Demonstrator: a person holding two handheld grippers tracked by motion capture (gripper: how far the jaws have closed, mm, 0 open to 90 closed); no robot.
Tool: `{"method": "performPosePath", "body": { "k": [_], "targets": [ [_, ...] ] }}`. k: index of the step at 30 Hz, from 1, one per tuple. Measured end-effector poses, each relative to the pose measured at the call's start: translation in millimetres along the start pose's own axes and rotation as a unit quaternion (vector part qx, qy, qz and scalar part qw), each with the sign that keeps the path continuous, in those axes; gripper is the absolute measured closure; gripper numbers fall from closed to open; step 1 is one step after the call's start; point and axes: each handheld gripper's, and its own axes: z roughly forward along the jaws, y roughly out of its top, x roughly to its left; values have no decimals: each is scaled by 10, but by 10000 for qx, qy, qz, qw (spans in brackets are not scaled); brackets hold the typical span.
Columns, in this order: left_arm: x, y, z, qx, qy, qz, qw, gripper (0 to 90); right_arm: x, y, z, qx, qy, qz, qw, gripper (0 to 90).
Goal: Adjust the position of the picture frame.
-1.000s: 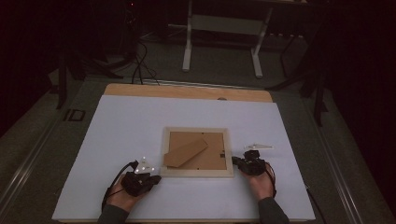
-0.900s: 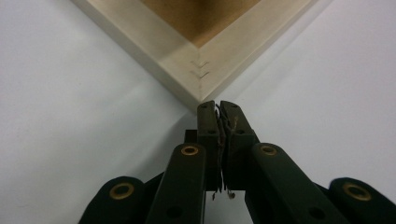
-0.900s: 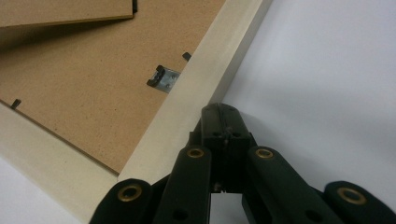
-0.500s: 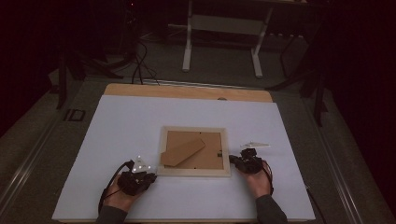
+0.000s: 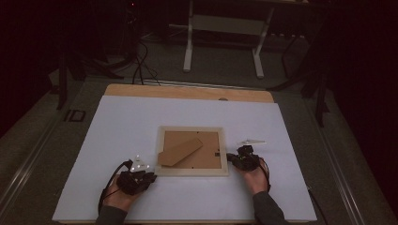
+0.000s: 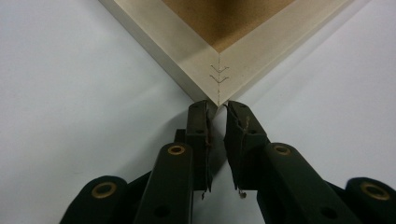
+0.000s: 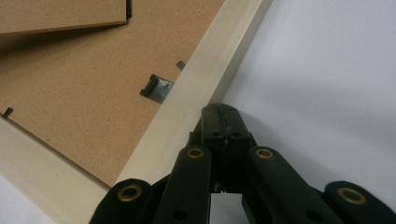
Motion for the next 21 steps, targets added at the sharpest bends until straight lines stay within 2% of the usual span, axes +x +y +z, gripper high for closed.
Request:
{"method": "performPosePath", "body": {
  "k": [8, 21],
  "targets": [
    [39, 7, 7, -25, 78, -108, 9999, 803, 15, 39, 35, 21, 6, 0, 10000, 900],
    [37, 20, 21, -42, 199, -95, 9997, 803, 4, 69, 66, -1, 25, 5, 10000, 900]
  ]
}}
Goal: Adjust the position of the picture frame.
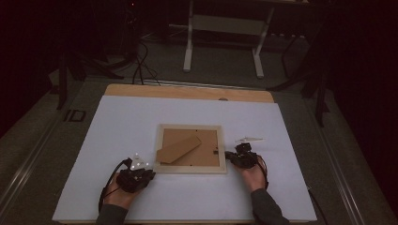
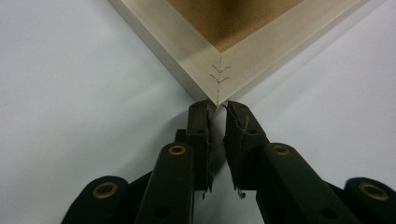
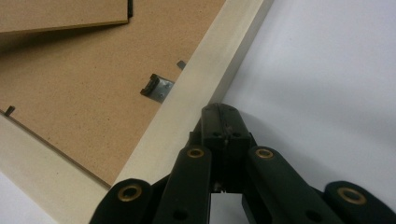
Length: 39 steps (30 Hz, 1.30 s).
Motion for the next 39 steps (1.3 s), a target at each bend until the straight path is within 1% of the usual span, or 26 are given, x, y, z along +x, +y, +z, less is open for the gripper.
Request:
{"method": "performPosePath", "body": {
  "k": [11, 13, 14, 15, 19, 21, 23, 24, 26, 28, 29, 31, 39],
  "targets": [
    [4, 0, 3, -16, 0, -43, 10000, 801, -4, 3, 2, -18, 1, -71, 10000, 900],
    [-1, 2, 4, -31, 9, -77, 10000, 794, 2, -4, -3, -70, -39, -159, 9998, 889],
    [-6, 2, 4, -40, 12, -75, 10000, 787, 2, -11, -13, -81, -99, -213, 9997, 889],
    [-6, 2, 4, -40, 12, -75, 10000, 773, -5, -19, -30, -111, -131, -204, 9996, 888],
    [-5, 7, -7, -118, -43, -125, 9998, 737, -41, -83, -172, -329, -252, -241, 9989, 863],
    [-7, 11, -21, -189, -59, -152, 9997, 717, -58, -126, -243, -405, -355, -282, 9982, 849],
    [-7, 12, -33, -205, -58, -141, 9997, 695, -81, -173, -301, -483, -387, -238, 9978, 833],
    [-1, 10, -56, -282, -50, -146, 9995, 687, -95, -184, -319, -502, -382, -240, 9977, 825],
    [15, 3, -74, -344, -15, -195, 9992, 663, -118, -179, -345, -548, -389, -213, 9975, 815],
    [15, 3, -74, -344, -15, -195, 9992, 649, -126, -172, -355, -584, -376, -189, 9974, 809],
    [50, -5, -93, -417, -47, -290, 9987, 628, -140, -162, -368, -612, -382, -227, 9971, 801],
    [60, -9, -101, -462, -36, -339, 9984, 617, -147, -161, -371, -606, -409, -266, 9970, 798],
    [63, -11, -130, -608, 31, -378, 9974, 603, -157, -146, -421, -678, -403, -309, 9964, 798]
  ]
}}
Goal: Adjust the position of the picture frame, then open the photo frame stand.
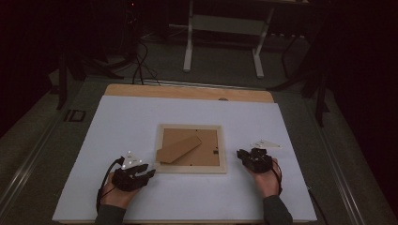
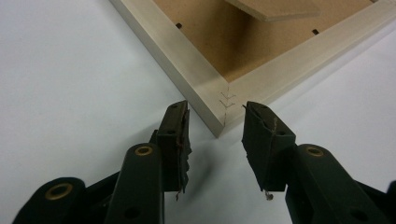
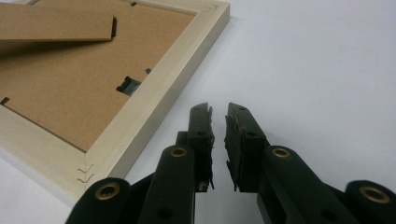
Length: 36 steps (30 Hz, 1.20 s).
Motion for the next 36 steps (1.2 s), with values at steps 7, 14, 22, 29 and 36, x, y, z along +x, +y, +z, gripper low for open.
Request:
{"method": "performPosePath", "body": {
  "k": [7, 14, 22, 29, 36],
  "targets": [
    [47, 1, -33, -171, 47, -105, 9998, 579, -30, -7, 4, 14, -17, 36, 10000, 786],
    [55, 60, -107, -368, 70, -275, 9989, 551, -34, -3, -14, 6, 6, 61, 10000, 765],
    [107, 132, -246, -525, -29, -306, 9981, 499, -79, -12, -27, -4, 33, 176, 9998, 758],
    [121, 273, -301, -471, -120, -222, 9986, 514, -85, -9, -45, -46, 37, 194, 9998, 750],
    [124, 491, -336, -485, -144, 47, 9987, 529, -88, -2, -71, -95, 46, 229, 9997, 746]
  ]
}}
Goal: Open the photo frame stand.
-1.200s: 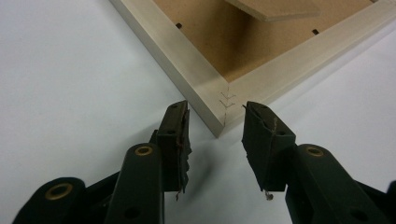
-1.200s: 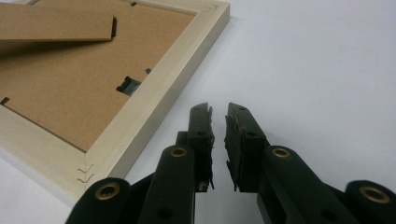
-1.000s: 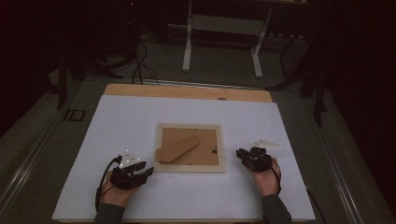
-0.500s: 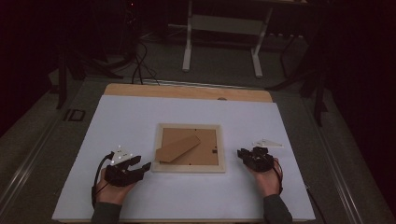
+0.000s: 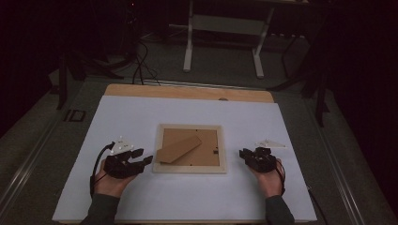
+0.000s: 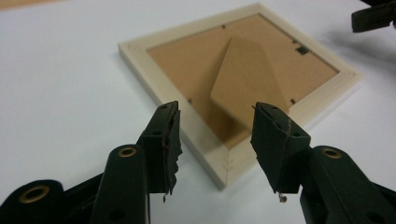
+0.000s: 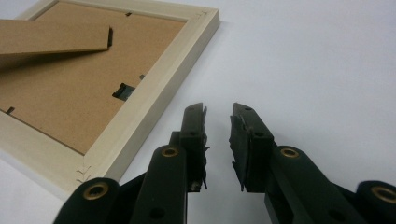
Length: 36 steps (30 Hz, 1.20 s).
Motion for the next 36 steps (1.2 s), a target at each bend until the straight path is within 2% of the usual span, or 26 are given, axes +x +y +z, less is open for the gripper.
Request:
{"method": "performPosePath", "body": {
  "k": [3, 10, 12, 15, 18, 21, 24, 25, 36],
  "targets": [
    [-17, 145, 23, 23, -64, 222, 9997, 529, 1, 2, -4, -2, 3, -1, 10000, 739],
    [-53, 352, 132, 54, -137, 483, 9987, 568, -8, 7, -10, -22, 19, 5, 10000, 733],
    [-63, 406, 174, 141, -143, 572, 9982, 572, -14, 8, -12, -27, 22, 29, 10000, 732],
    [-61, 477, 245, 241, -166, 601, 9978, 555, -23, 8, -16, -42, 24, 45, 10000, 729],
    [-46, 540, 327, 442, -241, 599, 9969, 530, -26, 10, -19, -50, 31, 45, 10000, 727],
    [-36, 592, 430, 745, -355, 573, 9949, 479, -28, 7, -14, -48, 34, 58, 10000, 725],
    [-34, 613, 503, 853, -397, 584, 9938, 453, -28, 6, -8, -35, 38, 53, 10000, 722],
    [-25, 635, 575, 972, -422, 544, 9929, 453, -27, 5, -6, -35, 40, 52, 10000, 722],
    [-18, 716, 836, 1252, -590, 484, 9892, 368, -23, 3, 3, -22, 72, 73, 9999, 715]
  ]
}}
